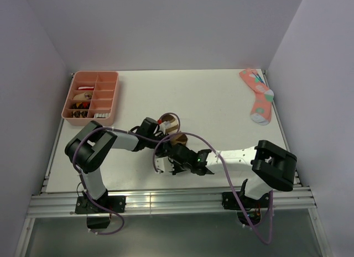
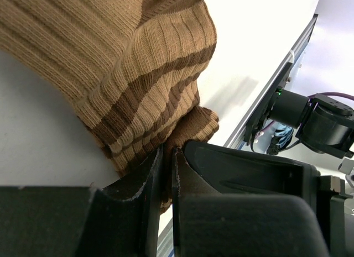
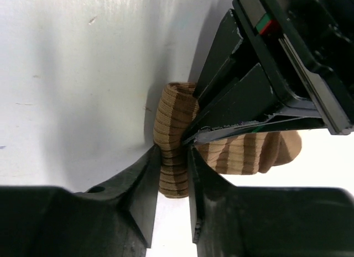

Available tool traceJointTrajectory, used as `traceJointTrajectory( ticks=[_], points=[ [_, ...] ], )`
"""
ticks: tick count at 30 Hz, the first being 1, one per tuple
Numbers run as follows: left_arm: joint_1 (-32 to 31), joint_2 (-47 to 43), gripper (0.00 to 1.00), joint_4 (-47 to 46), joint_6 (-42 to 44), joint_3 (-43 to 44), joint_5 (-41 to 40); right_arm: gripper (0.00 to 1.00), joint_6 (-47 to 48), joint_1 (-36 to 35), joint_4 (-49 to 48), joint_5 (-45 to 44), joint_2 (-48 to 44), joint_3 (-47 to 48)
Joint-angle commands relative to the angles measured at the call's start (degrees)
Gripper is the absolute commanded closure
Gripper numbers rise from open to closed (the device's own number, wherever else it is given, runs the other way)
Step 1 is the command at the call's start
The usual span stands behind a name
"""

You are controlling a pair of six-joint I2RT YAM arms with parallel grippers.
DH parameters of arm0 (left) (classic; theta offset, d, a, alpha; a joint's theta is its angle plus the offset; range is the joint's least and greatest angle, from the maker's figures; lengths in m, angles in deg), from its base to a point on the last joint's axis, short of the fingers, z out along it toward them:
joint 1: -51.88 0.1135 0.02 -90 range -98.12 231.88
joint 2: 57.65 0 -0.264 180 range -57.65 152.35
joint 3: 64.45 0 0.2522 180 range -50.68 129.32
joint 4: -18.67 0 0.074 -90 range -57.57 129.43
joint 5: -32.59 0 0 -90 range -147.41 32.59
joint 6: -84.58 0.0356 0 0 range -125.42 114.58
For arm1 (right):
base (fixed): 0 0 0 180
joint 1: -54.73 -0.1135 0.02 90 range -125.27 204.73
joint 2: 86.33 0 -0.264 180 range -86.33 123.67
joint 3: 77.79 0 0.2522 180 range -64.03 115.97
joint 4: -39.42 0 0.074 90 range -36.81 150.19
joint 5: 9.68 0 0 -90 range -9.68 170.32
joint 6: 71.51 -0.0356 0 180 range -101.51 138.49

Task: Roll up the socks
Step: Roll the sock at the center of the board.

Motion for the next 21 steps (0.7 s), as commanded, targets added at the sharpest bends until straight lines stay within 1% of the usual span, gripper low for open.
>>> traceJointTrajectory(
  ticks=[1, 3, 8, 9, 10, 11, 14, 18, 21],
  points=[
    [-0.8, 3.1, 0.92, 11.6, 2.7, -5.7, -6.8, 0.77, -3.4, 1.2, 3.3, 5.4, 0.0, 3.1],
    [-0.8, 2.1, 0.89, 11.5, 1.6, -6.3, -6.8, 0.78, -3.8, 1.8, 4.8, 6.7, -0.9, 3.9],
    [-0.8, -1.0, 0.8, 4.6, -2.5, -8.8, -6.4, 0.81, -6.1, 4.9, 10.6, 13.6, -2.2, 7.1],
    [-0.8, -1.7, 0.79, 3.7, -4.1, -9.2, -6.9, 0.83, -6.4, 5.3, 11.3, 14.6, -2.3, 7.4],
    [-0.8, -2.5, 0.78, 1.4, -4.9, -10.1, -6.9, 0.84, -7.0, 5.7, 12.6, 15.4, -2.4, 8.0],
    [-0.8, -4.1, 0.74, 0.5, -6.3, -10.6, -7.3, 0.84, -7.3, 6.5, 13.3, 17.0, -2.3, 8.3],
    [-0.8, -7.8, 0.68, -2.4, -8.1, -12.0, -10.0, 0.85, -8.1, 7.4, 16.2, 19.2, -1.8, 9.8],
    [-0.8, -12.1, 0.64, -7.4, -12.2, -14.9, -14.2, 0.85, -8.5, 9.9, 18.3, 22.5, -1.7, 10.6],
    [-0.8, -15.1, 0.62, -10.6, -13.7, -16.4, -17.7, 0.86, -8.5, 11.3, 20.5, 24.3, -1.4, 11.6]
  ],
)
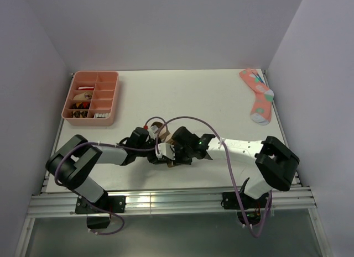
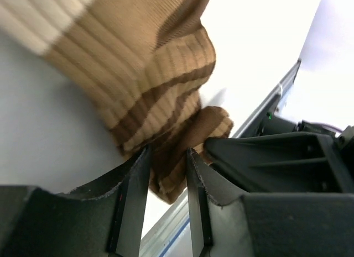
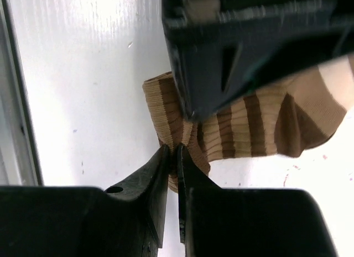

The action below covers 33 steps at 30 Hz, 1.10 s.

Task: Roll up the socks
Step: Roll the sock at the center of the board.

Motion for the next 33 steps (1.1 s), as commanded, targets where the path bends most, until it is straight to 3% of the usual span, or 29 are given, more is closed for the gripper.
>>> traceJointTrajectory(
  ticks=[1, 8, 15, 22, 26, 28, 33],
  points=[
    [0.0, -2.8, 0.62, -1.1, -1.6, -2.4, -9.4, 0.86, -0.7, 2.5, 6.8, 2.9, -0.7, 3.0],
    [0.0, -10.6, 0.62, -6.6, -1.1, -7.0, -18.6, 0.87, 1.0, 5.3, 15.3, 10.5, 4.2, 8.4],
    [-0.8, -22.3, 0.6, -12.9, 1.2, -16.2, -25.3, 0.87, 3.2, 7.1, 22.7, 17.3, 11.6, 14.5],
    [-1.5, -34.5, 0.6, -18.8, -2.1, -27.3, -33.3, 0.88, 4.7, 10.6, 32.1, 24.1, 20.1, 24.0],
    [-3.8, -43.8, 0.61, -20.0, 3.8, -30.7, -36.1, 0.88, 5.7, 12.5, 37.7, 27.5, 24.8, 29.0],
    [-8.0, -47.0, 0.6, -17.9, 7.1, -30.1, -38.1, 0.88, 6.2, 13.3, 41.1, 28.6, 28.1, 32.4],
    [-11.4, -50.1, 0.59, -18.7, 14.7, -30.0, -35.7, 0.87, 6.7, 14.3, 47.1, 31.6, 35.6, 39.5]
  ],
)
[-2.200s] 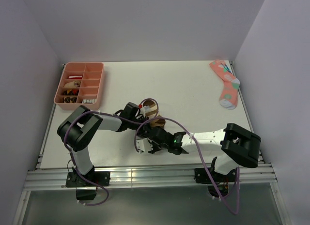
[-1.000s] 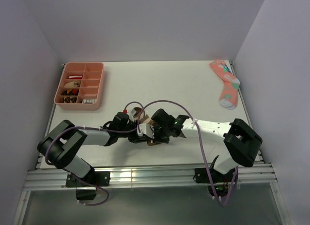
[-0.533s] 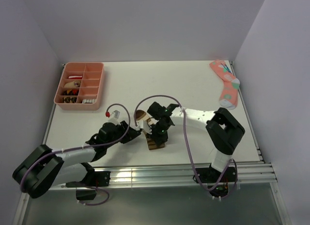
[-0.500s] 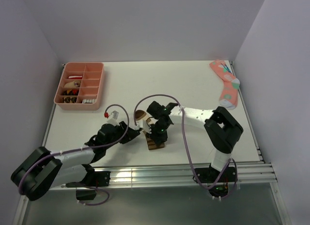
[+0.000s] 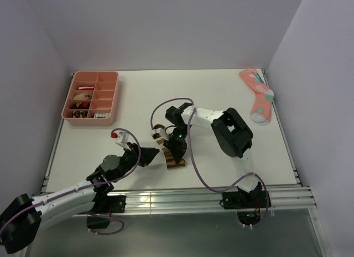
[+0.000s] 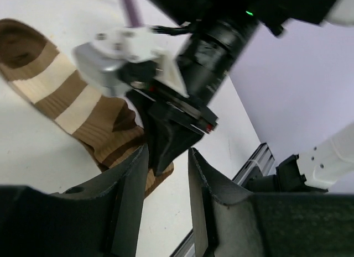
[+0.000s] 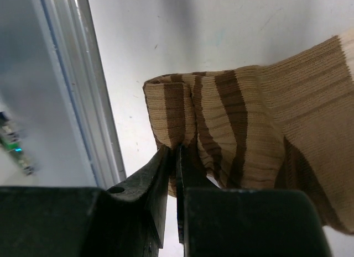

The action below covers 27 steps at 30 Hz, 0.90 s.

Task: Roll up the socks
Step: Roll the sock at the center of the board.

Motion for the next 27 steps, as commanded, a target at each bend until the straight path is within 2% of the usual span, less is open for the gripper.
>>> traceJointTrajectory(
  ticks=[1, 5, 7, 10, 13, 15, 22, 27],
  points=[
    [-1.4, -0.7, 0.6, -1.7, 7.8, -3.6, -0.1, 0.87, 1.2, 0.7, 8.3, 3.8, 4.2, 5.3],
    [-2.7, 5.4, 0.61, -4.3, 11.6, -2.7, 1.2, 0.87, 0.2, 0.9, 10.4, 3.3, 7.6, 8.6],
    [-3.5, 9.3, 0.61, -5.7, 12.6, 0.4, 2.5, 0.87, -0.2, 0.9, 12.1, 3.4, 9.4, 10.5],
    [-5.1, 21.0, 0.6, -8.2, 15.8, 4.2, 4.2, 0.87, -1.0, 1.0, 14.4, 4.0, 11.6, 13.2],
    [-6.6, 26.8, 0.59, -13.6, 16.0, 5.4, 4.1, 0.87, -2.0, 1.2, 15.5, 3.9, 13.3, 14.4],
    [-7.0, 28.4, 0.58, -16.7, 16.2, 5.6, 4.0, 0.87, -1.6, 1.2, 16.1, 3.9, 13.7, 14.4],
    [-7.7, 32.3, 0.57, -14.7, 19.8, 9.7, 4.9, 0.87, -1.0, 1.3, 17.4, 4.1, 14.7, 14.6],
    [-8.0, 36.4, 0.59, -15.0, 21.2, 12.4, 8.4, 0.87, -0.8, 1.4, 18.5, 4.3, 15.6, 15.6]
  ],
)
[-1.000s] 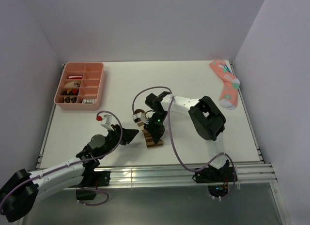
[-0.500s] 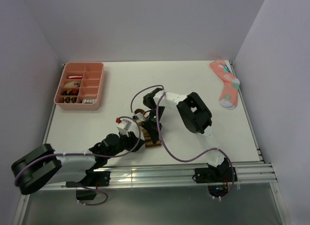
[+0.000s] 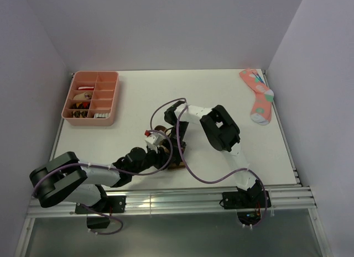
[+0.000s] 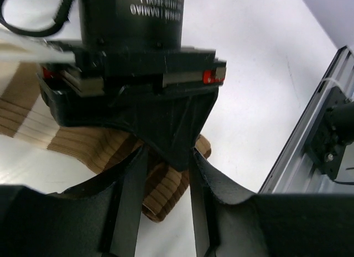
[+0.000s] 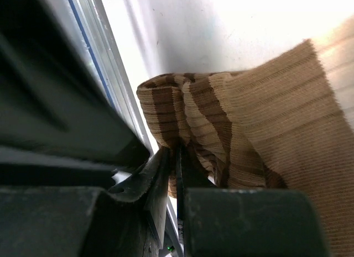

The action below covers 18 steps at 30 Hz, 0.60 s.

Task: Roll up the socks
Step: Roll the sock at the center of the board.

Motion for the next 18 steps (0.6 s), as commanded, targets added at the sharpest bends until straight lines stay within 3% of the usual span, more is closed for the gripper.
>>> traceJointTrajectory(
  ticks=[1, 12, 18],
  points=[
    [-0.5, 2.7, 0.59, -3.9, 2.4, 1.7, 3.3, 0.87, 0.6, 0.4, 1.9, 0.3, 1.6, 2.1],
    [-0.5, 8.0, 0.6, -10.2, -0.2, -1.3, 6.3, 0.87, 0.4, 0.8, 2.4, 0.9, 2.2, 2.6],
    [-0.5, 7.9, 0.59, -9.9, -1.0, -2.5, 3.0, 0.87, 0.4, 0.8, 2.4, 0.9, 2.1, 2.5]
  ],
)
